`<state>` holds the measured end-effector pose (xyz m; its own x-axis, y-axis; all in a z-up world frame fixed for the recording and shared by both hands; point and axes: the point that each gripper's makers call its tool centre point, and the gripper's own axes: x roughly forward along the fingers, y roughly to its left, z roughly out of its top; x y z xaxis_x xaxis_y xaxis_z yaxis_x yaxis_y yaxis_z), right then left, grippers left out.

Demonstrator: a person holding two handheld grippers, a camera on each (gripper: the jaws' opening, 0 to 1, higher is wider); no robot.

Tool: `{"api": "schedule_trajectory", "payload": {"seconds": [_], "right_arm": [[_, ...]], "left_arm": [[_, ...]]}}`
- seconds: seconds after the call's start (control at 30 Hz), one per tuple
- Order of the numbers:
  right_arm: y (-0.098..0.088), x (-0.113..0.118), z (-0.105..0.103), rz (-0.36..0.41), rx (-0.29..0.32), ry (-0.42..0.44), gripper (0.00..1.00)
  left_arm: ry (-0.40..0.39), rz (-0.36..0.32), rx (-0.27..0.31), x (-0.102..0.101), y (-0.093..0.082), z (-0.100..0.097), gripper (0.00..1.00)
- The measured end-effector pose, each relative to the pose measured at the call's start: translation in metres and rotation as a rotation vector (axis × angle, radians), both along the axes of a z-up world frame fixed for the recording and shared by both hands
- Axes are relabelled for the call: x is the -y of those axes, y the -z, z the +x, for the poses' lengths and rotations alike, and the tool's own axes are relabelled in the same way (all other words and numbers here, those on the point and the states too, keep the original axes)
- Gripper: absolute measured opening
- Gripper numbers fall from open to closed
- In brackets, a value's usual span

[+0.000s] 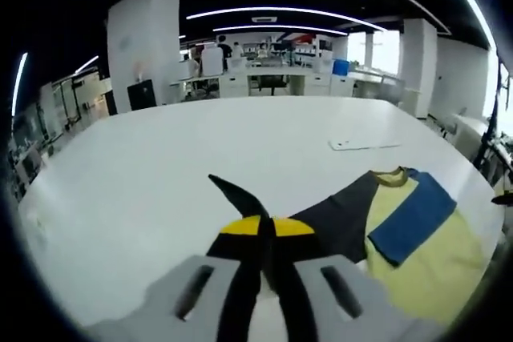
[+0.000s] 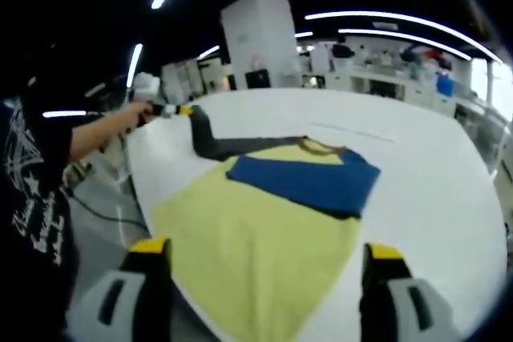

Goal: Fold the garment on the visible template until the final outline fits inside the template.

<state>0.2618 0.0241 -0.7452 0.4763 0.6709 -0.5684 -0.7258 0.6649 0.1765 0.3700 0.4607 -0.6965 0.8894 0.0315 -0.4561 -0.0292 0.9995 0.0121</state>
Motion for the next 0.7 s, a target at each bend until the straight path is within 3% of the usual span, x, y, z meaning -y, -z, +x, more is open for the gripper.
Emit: {"api": "schedule_trajectory", "payload": {"seconds": [0.2, 0.4, 0.7], "right_arm": [[0.000, 0.005, -0.005, -0.009, -0.006, 0.006, 0.99], [0.000, 0.012, -0.009, -0.019, -0.007, 0.015, 0.99], [0.002, 0.012, -0.012, -0.018, -0.010, 0.011, 0.99]], "left_arm": [[0.033, -0.035, 0.046, 0.009, -0.015, 0.012, 0.00], [0.072, -0.032, 0.054, 0.014, -0.026, 0.024, 0.00], [0.138, -0.028, 0.071, 0.066, -0.039, 0.028, 0.00]]}}
